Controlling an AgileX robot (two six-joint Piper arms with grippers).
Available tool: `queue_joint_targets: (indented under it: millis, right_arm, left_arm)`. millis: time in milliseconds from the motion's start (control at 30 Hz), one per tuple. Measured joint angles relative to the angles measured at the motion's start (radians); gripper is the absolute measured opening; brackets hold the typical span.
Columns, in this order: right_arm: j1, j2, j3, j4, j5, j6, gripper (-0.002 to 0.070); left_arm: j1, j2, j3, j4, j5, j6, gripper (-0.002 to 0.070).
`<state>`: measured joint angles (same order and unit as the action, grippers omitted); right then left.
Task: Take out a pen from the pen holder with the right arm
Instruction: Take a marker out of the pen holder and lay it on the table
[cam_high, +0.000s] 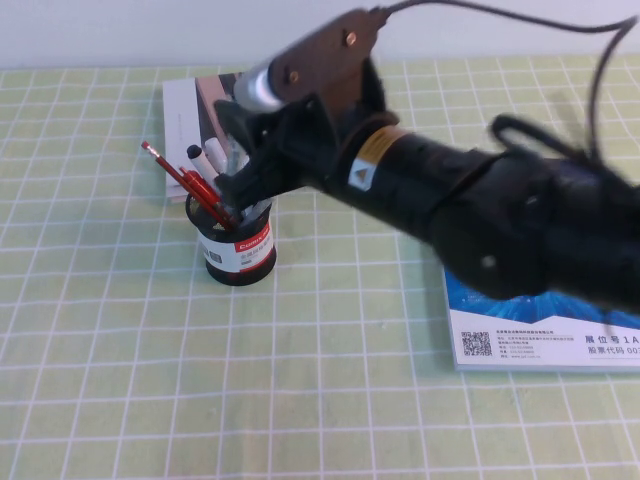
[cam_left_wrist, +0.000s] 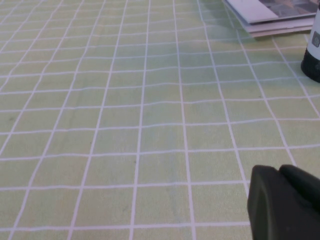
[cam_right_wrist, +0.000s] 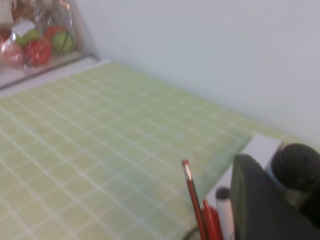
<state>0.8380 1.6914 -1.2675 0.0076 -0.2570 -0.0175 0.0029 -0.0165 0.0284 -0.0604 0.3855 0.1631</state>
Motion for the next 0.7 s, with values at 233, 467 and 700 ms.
queue_joint_targets:
  millis: [233, 467, 700]
  right_arm:
    - [-0.062, -0.135, 0.0, 0.078, 0.362, -0.002, 0.0104]
    - [-0.141, -0.12, -0.072, 0.169, 0.694, 0.062, 0.0104]
    - [-0.202, 0.034, -0.259, 0.153, 0.993, 0.165, 0.0104]
  left_arm:
    - [0.0, 0.0, 0.0, 0.0, 0.0, 0.0, -0.0005]
    - [0.0, 0.0, 0.0, 0.0, 0.0, 0.0, -0.0005]
    - [0.0, 0.0, 0.0, 0.0, 0.0, 0.0, -0.0005]
